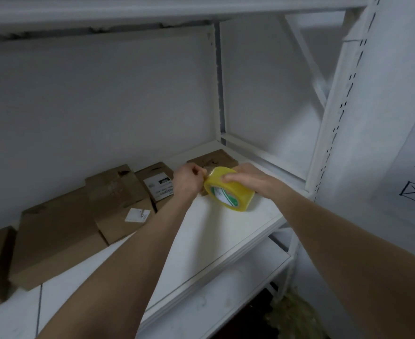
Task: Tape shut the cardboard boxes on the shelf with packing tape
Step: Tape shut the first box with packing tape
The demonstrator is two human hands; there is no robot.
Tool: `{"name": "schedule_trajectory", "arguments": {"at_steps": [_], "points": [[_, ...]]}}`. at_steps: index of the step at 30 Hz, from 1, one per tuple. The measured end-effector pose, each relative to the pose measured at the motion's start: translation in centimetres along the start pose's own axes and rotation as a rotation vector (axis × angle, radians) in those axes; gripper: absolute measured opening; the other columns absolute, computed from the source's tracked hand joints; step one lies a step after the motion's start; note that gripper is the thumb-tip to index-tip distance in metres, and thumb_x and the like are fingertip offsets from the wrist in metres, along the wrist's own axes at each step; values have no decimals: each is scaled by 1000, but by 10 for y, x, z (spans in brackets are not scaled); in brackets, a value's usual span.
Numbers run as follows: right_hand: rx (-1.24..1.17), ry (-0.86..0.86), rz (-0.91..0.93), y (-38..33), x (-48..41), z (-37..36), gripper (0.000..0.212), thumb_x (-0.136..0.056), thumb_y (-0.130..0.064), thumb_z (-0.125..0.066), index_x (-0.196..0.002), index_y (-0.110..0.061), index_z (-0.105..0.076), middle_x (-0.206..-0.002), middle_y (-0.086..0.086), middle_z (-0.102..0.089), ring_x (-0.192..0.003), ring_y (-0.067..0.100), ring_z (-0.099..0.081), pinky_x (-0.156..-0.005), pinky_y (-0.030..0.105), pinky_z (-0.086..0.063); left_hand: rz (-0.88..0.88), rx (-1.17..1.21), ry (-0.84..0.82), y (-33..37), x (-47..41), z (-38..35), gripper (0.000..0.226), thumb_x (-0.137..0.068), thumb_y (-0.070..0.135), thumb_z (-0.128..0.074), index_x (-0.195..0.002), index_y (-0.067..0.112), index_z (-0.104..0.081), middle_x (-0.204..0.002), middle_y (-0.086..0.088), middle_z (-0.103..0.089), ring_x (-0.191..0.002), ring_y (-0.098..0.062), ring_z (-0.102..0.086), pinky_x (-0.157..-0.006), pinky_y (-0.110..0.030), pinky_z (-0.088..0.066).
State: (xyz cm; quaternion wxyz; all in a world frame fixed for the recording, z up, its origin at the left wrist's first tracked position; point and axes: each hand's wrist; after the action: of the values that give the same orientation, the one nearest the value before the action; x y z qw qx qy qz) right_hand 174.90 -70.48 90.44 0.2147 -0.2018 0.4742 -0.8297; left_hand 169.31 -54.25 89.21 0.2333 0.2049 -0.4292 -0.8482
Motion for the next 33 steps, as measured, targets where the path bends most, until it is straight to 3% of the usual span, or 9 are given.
{"name": "schedule_trajectory", "arguments": {"at_steps": [4,8,12,14,16,19,25,28,33], "points": [[211,41,63,3,-5,-5,40,-79,-42,-75,-91,-4,-73,-81,4,-66,-76,16,-62,-64,26,-44,21,143,-21,-6,3,9,30,-91,0,-49,-65,15,-52,-75,-23,-62,-49,-24,-54,-43,-27,-47],[402,74,56,0,-8,-10,43,-74,-58,-72,-76,-16,-66,-79,1,-64,-81,20,-63,-66,30,-44,60,240,-10,-8,11,18,30,-94,-4,-45,-68,11,-49,-67,-14,-57,-49,-21,-50,-38,-21,-42],[698,161,32,-2,-1,-11,67,-77,-72,-59,-112,-14,-64,-109,4,-64,-103,25,-59,-76,31,-42,68,306,-12,-4,11,32,24,-97,2,-48,-73,7,-49,-66,-11,-55,-52,-19,-50,-50,-28,-48],[680,154,13,-4,-3,-10,73,-75,-77,-57,-113,-15,-63,-108,4,-65,-100,25,-60,-75,31,-43,84,292,-1,-4,9,38,26,-97,4,-48,-72,9,-50,-70,-12,-57,-55,-19,-53,-53,-30,-53],[572,95,0,-4,-5,-7,72,-67,-80,-61,-97,-15,-65,-96,4,-67,-89,23,-62,-68,31,-44,99,264,-3,-6,9,39,26,-98,6,-48,-72,11,-51,-70,-11,-58,-57,-18,-56,-48,-25,-55],[228,-10,-27,-1,-7,-3,72,-52,-78,-72,-83,-13,-68,-89,8,-71,-87,26,-68,-77,39,-53,127,280,-12,-10,8,40,25,-98,5,-48,-74,9,-50,-66,-10,-56,-55,-17,-54,-41,-21,-50],[-162,-141,-36,3,-4,11,19,-89,-36,-65,-90,-18,-70,-91,7,-70,-90,23,-65,-89,37,-50,166,261,19,-18,1,48,22,-97,4,-49,-76,5,-54,-66,-10,-54,-60,-17,-54,-42,-18,-51],[-1,-107,-45,0,-5,13,25,-87,-41,-65,-90,-16,-65,-93,10,-67,-87,24,-63,-82,38,-50,132,233,46,-20,1,49,25,-96,3,-49,-72,7,-54,-65,-9,-54,-60,-16,-54,-39,-16,-49],[250,-29,31,-4,-14,5,36,-82,-46,-71,-65,-17,-59,-75,5,-62,-74,20,-59,-65,30,-43,138,196,89,-27,1,49,19,-97,6,-49,-79,6,-56,-66,-7,-56,-57,-14,-54,-41,-16,-50]]}}
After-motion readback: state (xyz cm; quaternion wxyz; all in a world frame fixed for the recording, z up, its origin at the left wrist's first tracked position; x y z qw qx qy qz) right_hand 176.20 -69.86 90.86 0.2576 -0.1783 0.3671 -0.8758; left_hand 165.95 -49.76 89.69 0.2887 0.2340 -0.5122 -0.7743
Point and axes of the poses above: each hand's wrist, its own x-axis away from the middle knuckle, its own z-axis out of the back of the hand, y = z × x
